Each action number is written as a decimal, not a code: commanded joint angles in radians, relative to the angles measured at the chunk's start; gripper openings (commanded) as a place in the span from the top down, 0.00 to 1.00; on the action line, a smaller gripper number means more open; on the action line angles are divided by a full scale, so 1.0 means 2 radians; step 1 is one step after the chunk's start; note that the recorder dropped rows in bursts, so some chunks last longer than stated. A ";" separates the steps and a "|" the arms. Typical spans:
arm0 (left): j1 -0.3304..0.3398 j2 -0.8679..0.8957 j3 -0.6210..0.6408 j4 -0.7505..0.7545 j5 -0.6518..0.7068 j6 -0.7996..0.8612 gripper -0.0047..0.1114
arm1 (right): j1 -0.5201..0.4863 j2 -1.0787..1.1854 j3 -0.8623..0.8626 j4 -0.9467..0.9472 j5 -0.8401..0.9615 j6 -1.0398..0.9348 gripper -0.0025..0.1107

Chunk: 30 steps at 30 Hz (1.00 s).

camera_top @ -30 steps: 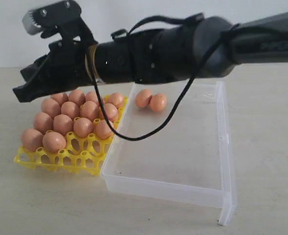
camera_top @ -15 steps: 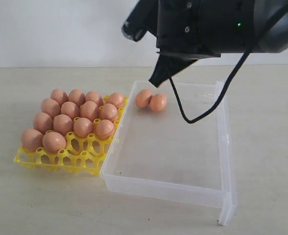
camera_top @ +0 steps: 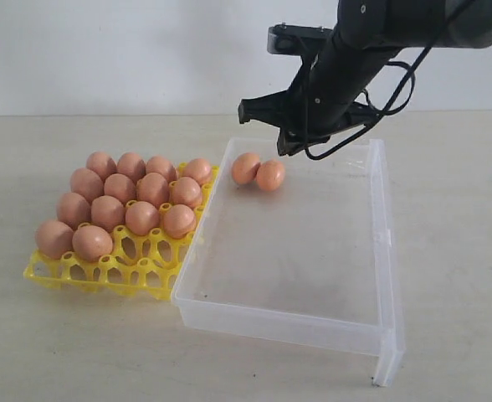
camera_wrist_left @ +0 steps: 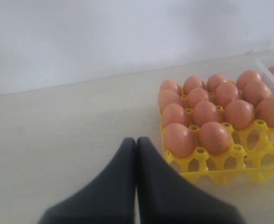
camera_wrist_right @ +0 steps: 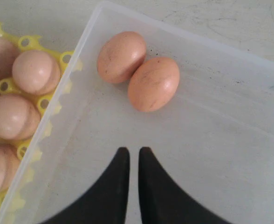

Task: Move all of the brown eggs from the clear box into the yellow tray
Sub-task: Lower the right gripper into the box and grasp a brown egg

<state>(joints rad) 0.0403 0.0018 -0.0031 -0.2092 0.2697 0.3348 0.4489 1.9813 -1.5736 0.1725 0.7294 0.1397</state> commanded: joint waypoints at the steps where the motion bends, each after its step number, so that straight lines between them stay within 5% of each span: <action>1: -0.002 -0.001 0.002 -0.001 -0.005 -0.005 1.00 | -0.007 0.031 -0.011 0.032 -0.033 0.001 0.66; 7: -0.002 -0.001 0.002 -0.001 -0.005 -0.005 1.00 | -0.007 0.073 -0.011 0.080 -0.057 0.010 0.45; 17: -0.002 -0.001 0.002 -0.001 -0.005 -0.005 1.00 | -0.007 0.098 -0.012 0.110 -0.155 0.086 0.45; 30: -0.002 -0.001 0.002 -0.001 -0.005 -0.005 1.00 | -0.034 0.114 -0.012 0.098 -0.123 0.151 0.45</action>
<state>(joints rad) 0.0403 0.0018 -0.0031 -0.2092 0.2697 0.3348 0.4005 2.1895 -1.5927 0.3748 0.4739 0.3997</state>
